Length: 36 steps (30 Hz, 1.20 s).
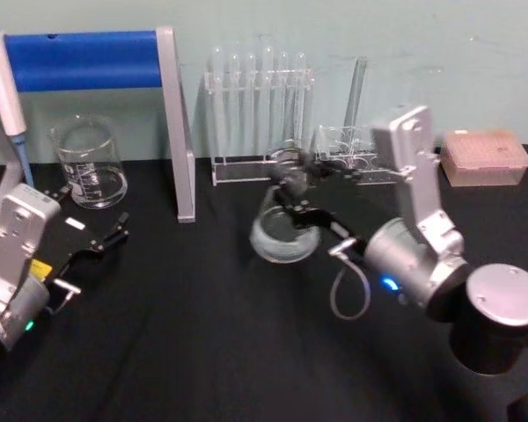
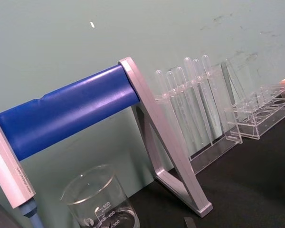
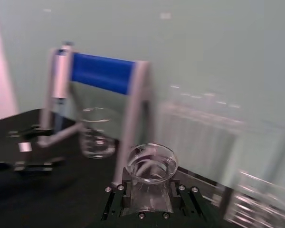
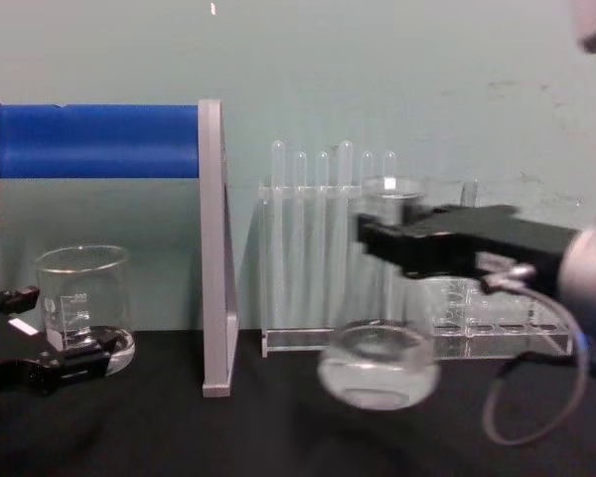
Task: Grasp the erlenmeyer flask with one hand, shake it three times, then place it back.
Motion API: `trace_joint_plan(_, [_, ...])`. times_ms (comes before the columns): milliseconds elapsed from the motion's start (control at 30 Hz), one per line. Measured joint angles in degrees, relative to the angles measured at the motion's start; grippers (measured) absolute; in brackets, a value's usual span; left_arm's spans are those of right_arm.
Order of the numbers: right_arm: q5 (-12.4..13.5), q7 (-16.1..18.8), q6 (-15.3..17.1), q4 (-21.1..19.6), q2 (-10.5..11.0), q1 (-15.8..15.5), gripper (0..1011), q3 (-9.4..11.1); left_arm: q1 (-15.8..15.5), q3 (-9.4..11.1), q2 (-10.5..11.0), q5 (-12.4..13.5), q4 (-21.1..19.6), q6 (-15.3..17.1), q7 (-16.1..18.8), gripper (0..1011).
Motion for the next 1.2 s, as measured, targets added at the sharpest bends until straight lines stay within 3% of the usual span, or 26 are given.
trace_joint_plan(233, [1.71,4.59,-1.17,3.40,-0.16,3.77,449,-4.64,0.00,0.00,0.00,0.00,0.00,0.00,0.00,1001])
trace_joint_plan(367, [2.34,5.23,-1.53,4.30,-0.13,4.69,449,-5.72,0.00,0.00,0.00,0.00,0.00,0.00,0.00,1001])
trace_joint_plan(567, [2.87,4.25,-1.74,4.52,0.30,5.01,448,-5.79,0.00,0.00,0.00,0.00,0.00,0.00,0.00,1001])
trace_joint_plan(767, [2.66,0.03,-1.81,3.41,1.01,3.77,449,-3.63,0.00,0.00,0.00,0.00,0.00,0.00,0.00,1001])
trace_joint_plan(1200, [0.20,-10.15,-0.12,-3.00,1.88,-3.83,449,6.52,0.00,0.00,0.00,0.00,0.00,0.00,0.00,1001])
